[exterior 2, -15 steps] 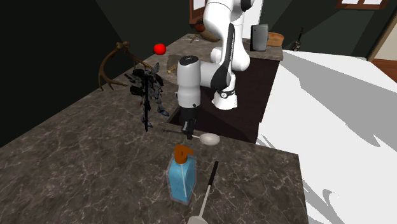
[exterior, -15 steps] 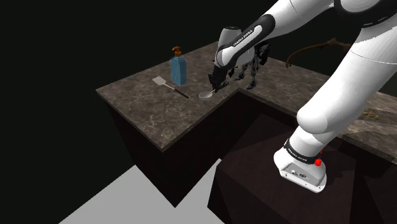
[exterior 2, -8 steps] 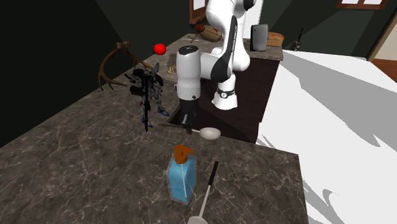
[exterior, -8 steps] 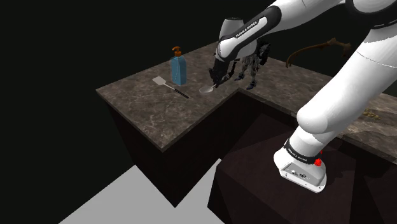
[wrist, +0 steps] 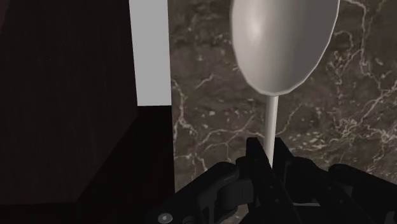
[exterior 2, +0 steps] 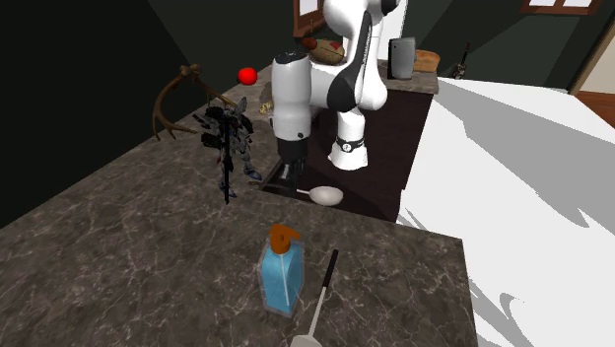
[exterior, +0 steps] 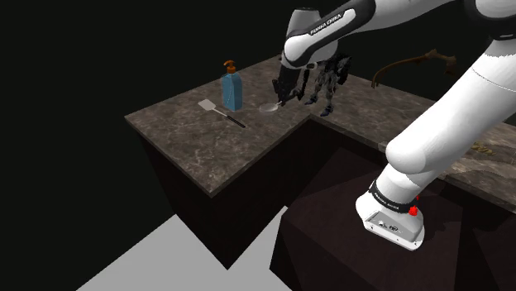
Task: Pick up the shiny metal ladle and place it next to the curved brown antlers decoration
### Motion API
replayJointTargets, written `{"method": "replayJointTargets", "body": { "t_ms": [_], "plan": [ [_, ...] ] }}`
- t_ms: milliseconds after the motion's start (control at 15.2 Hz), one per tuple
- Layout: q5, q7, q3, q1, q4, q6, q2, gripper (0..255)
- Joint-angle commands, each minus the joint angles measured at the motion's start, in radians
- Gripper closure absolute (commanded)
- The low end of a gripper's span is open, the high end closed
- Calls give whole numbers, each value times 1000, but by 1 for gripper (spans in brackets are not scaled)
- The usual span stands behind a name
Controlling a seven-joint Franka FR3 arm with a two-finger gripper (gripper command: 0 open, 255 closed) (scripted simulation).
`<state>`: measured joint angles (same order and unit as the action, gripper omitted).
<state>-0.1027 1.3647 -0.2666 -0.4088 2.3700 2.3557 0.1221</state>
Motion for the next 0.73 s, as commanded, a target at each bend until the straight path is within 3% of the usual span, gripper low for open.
{"method": "replayJointTargets", "body": {
  "t_ms": [0,660],
  "plan": [
    [-3,-2,2,0,-14,-31,17,255],
    [-11,-5,10,-1,-93,-171,80,255]
  ]
}}
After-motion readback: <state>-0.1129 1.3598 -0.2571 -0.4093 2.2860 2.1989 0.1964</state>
